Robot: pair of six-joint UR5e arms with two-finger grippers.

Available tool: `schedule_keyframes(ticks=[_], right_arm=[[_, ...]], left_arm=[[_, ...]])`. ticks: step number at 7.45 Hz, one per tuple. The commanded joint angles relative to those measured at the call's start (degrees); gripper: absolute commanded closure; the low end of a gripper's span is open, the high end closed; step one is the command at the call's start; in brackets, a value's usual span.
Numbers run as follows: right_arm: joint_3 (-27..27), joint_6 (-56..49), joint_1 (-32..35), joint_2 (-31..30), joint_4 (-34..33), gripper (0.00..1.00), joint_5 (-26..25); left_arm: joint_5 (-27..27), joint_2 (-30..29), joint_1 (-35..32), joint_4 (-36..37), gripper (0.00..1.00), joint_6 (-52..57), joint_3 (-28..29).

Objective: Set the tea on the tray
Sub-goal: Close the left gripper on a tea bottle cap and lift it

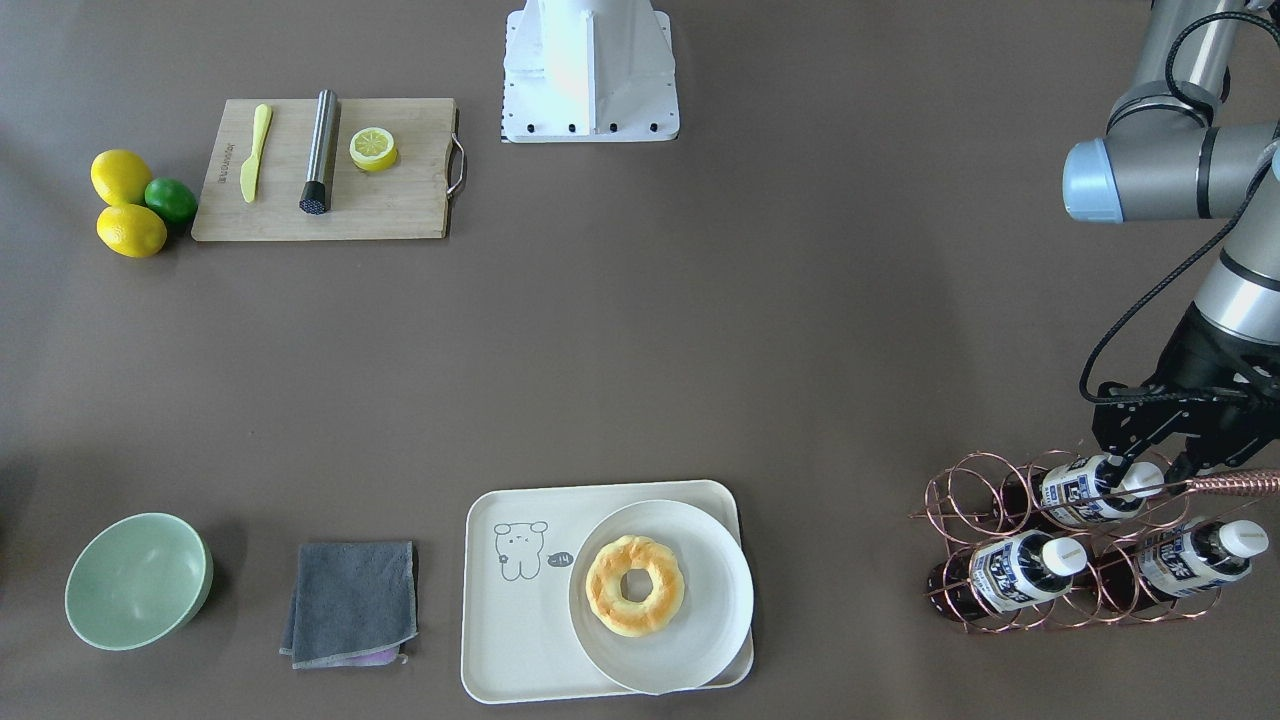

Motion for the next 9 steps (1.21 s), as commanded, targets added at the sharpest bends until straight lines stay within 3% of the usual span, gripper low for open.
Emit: schedule_keyframes(ticks=[1, 2, 3, 4, 7, 9], right_arm=[[0.0, 0.0, 0.0, -0.1, 0.0, 0.00, 0.0], [0.2, 0.0, 0.0, -0.2, 0.0, 0.00, 0.0], [0.3, 0.0, 0.1, -0.2, 0.0, 0.00, 0.0], [0.4, 0.0, 0.0, -0.3, 0.0, 0.00, 0.0], [0.6, 0.0, 0.1, -0.4, 0.0, 0.00, 0.0], [0.4, 0.0, 0.0, -0.4, 0.0, 0.00, 0.0]], left_arm=[[-0.3, 0.1, 0.0, 0.0, 0.59, 0.0, 0.0], [-0.3, -0.1, 0.0, 0.0, 0.83, -0.1, 0.0], [-0.3, -0.2, 0.0, 0.1, 1.00, -0.1, 0.0], [-0.4, -0.4, -0.1, 0.1, 1.00, 0.0, -0.1], [-9.1, -2.0, -5.0, 1.2, 1.00, 0.5, -0.2], [-13.3, -4.1, -8.9, 9.4, 1.00, 1.6, -4.3]])
